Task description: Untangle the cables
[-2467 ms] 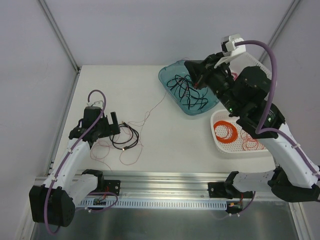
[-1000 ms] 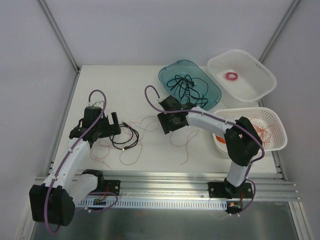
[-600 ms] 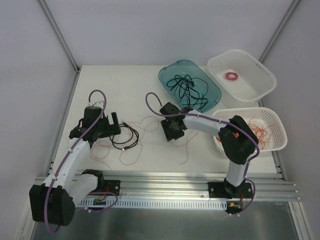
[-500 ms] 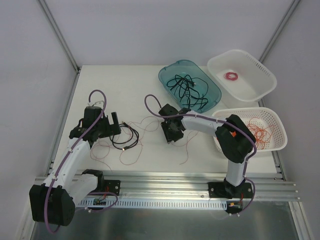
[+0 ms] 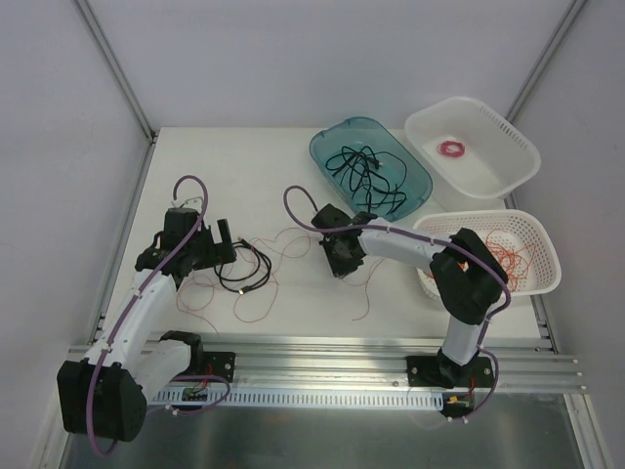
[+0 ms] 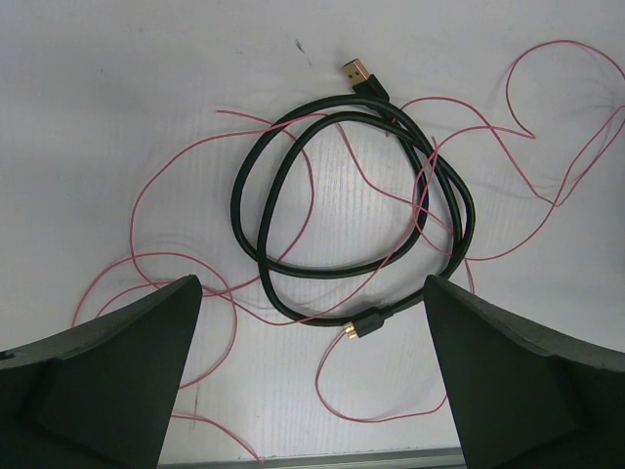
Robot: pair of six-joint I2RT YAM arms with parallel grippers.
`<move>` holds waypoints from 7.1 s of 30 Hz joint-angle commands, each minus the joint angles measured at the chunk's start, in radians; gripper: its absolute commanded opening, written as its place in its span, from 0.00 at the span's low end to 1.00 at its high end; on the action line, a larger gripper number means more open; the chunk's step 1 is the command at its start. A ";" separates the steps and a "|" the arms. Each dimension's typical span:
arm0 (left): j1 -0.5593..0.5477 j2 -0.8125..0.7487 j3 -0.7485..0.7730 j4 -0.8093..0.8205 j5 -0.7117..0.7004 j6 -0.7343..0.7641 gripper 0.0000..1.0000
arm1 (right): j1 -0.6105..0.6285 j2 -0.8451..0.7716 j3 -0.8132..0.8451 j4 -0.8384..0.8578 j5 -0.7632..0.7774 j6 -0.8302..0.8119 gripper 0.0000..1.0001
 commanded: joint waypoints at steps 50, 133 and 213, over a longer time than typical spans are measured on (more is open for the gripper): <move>-0.120 -0.133 -0.009 0.183 0.314 0.033 0.99 | 0.008 -0.731 0.629 0.471 0.159 -0.326 0.01; -0.812 0.518 0.740 0.162 -0.100 -0.255 0.00 | -0.150 -1.097 -0.508 0.224 0.157 0.090 0.01; -0.217 0.117 0.177 0.059 -0.390 0.080 0.96 | -0.147 -0.220 -0.234 0.080 0.113 0.165 0.01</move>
